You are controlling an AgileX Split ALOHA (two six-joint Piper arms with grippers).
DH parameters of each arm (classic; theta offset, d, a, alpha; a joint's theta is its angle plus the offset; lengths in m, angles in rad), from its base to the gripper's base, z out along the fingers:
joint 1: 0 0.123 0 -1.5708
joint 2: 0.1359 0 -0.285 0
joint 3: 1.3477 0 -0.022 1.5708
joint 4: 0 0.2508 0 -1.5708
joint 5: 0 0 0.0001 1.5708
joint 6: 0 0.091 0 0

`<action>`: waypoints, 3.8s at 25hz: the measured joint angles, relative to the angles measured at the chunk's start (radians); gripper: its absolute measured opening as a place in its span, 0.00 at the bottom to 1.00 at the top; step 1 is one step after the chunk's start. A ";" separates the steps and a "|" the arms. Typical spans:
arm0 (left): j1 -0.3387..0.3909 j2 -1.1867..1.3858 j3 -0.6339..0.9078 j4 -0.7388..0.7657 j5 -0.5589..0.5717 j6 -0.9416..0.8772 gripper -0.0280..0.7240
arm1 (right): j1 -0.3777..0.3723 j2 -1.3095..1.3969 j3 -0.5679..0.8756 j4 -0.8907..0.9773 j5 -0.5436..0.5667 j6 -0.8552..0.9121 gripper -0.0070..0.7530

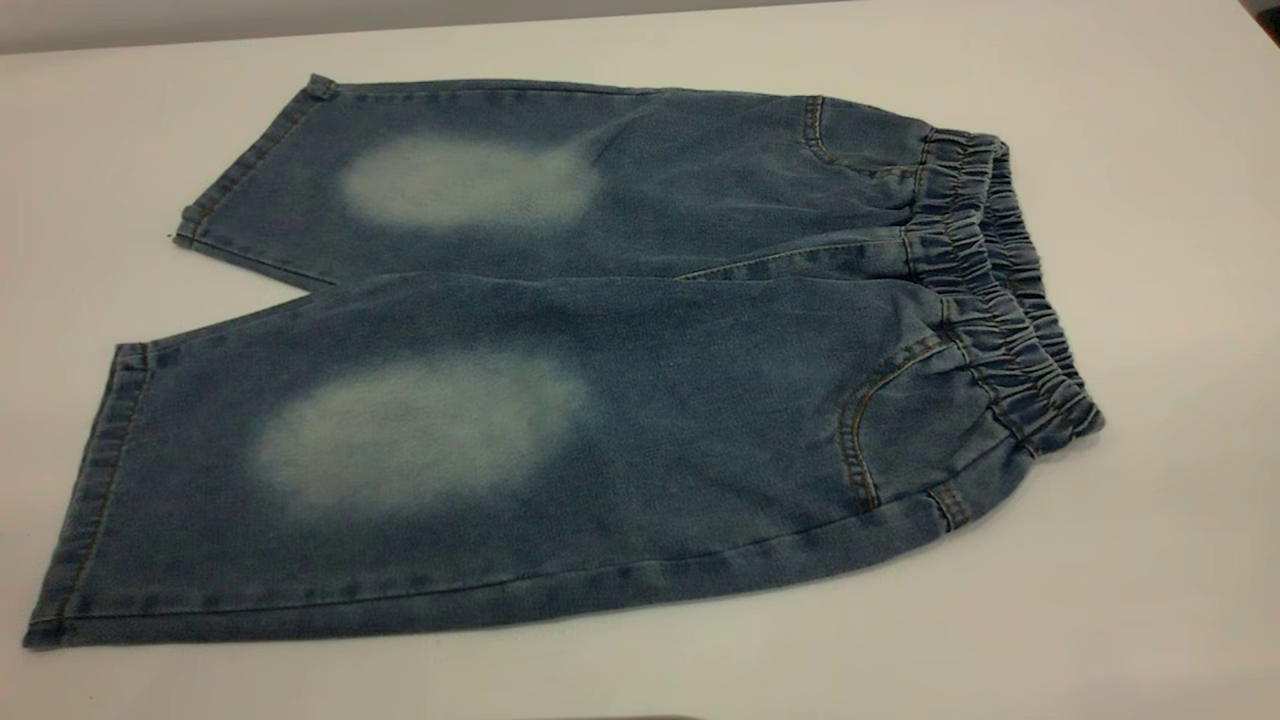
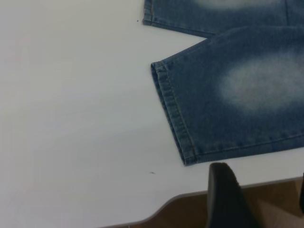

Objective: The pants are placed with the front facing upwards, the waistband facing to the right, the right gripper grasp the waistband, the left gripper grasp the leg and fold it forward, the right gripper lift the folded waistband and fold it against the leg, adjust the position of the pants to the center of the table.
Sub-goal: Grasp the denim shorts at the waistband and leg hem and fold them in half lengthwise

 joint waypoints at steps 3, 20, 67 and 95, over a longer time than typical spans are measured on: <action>0.000 0.000 0.000 0.000 0.000 0.000 0.48 | 0.000 0.000 0.000 0.000 0.000 0.000 0.61; 0.000 0.000 0.000 0.000 0.000 0.000 0.48 | 0.000 0.000 0.000 0.000 0.000 0.000 0.61; 0.000 0.642 -0.156 -0.074 -0.279 0.163 0.51 | 0.000 0.580 -0.019 0.321 -0.303 -0.440 0.67; -0.178 1.526 -0.192 -0.434 -0.584 0.572 0.72 | -0.012 1.770 -0.031 1.377 -0.718 -1.274 0.70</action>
